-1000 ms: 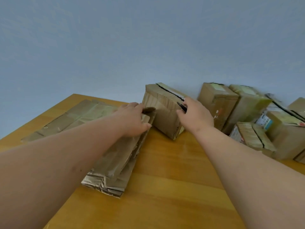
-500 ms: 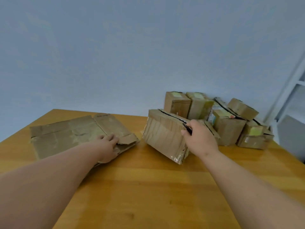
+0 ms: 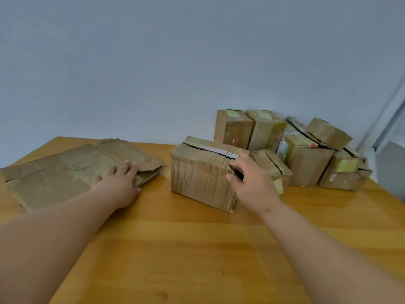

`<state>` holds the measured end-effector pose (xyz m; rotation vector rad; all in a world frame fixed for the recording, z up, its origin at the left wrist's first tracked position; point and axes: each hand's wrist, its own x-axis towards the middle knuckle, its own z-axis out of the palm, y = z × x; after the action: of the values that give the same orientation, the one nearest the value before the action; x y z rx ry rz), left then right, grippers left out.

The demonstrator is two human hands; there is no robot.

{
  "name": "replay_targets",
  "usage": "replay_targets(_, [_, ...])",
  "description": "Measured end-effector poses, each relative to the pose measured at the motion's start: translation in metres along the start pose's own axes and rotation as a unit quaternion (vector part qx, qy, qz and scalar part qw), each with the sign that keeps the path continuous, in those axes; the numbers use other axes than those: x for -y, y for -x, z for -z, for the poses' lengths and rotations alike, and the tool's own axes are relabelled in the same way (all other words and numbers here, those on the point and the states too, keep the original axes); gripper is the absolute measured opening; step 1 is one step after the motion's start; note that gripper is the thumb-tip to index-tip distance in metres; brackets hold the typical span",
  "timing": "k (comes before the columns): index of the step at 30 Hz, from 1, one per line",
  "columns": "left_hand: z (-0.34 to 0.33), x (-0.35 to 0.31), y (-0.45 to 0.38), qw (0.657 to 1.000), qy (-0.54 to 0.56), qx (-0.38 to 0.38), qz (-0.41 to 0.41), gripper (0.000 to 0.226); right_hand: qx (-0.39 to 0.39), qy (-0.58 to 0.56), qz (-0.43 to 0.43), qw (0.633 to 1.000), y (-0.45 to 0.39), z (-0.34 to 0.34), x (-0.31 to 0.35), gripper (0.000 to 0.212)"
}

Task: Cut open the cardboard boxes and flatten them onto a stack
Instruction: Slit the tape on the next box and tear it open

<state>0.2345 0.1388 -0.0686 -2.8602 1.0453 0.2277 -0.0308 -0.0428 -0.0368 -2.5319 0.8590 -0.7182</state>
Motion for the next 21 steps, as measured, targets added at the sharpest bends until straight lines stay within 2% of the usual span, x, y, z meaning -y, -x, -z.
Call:
replay_targets(3, [0.008,-0.006,0.000,0.998,-0.018,-0.055,-0.014,0.080,0.019,-0.016,0.007,1.000,0.001,0.006,0.001,0.025])
replay_targets(5, [0.019,-0.012,0.009,0.994,-0.033,-0.097,-0.027,0.079,0.036,-0.017,0.019,0.999,0.003,0.011,0.005,0.031])
replay_targets(8, [0.037,-0.021,0.028,0.990,0.033,-0.123,-0.054,0.072,0.056,-0.031,0.017,0.998,0.012,0.020,0.011,0.041])
replay_targets(10, [0.049,-0.026,0.043,0.978,0.172,-0.079,-0.088,0.071,0.071,-0.035,0.015,0.997,0.022,0.026,0.015,0.040])
replay_targets(12, [0.057,-0.031,0.061,0.951,0.287,-0.018,-0.118,0.075,0.083,-0.035,0.002,0.996,0.032,0.032,0.021,0.047])
replay_targets(17, [0.059,-0.043,0.106,0.919,0.371,0.033,-0.130,0.074,0.090,-0.065,-0.021,0.994,0.057,0.051,0.032,0.038])
replay_targets(21, [0.049,-0.039,0.132,0.899,0.415,0.031,-0.138,0.081,0.097,-0.088,-0.023,0.991,0.082,0.059,0.030,0.048])
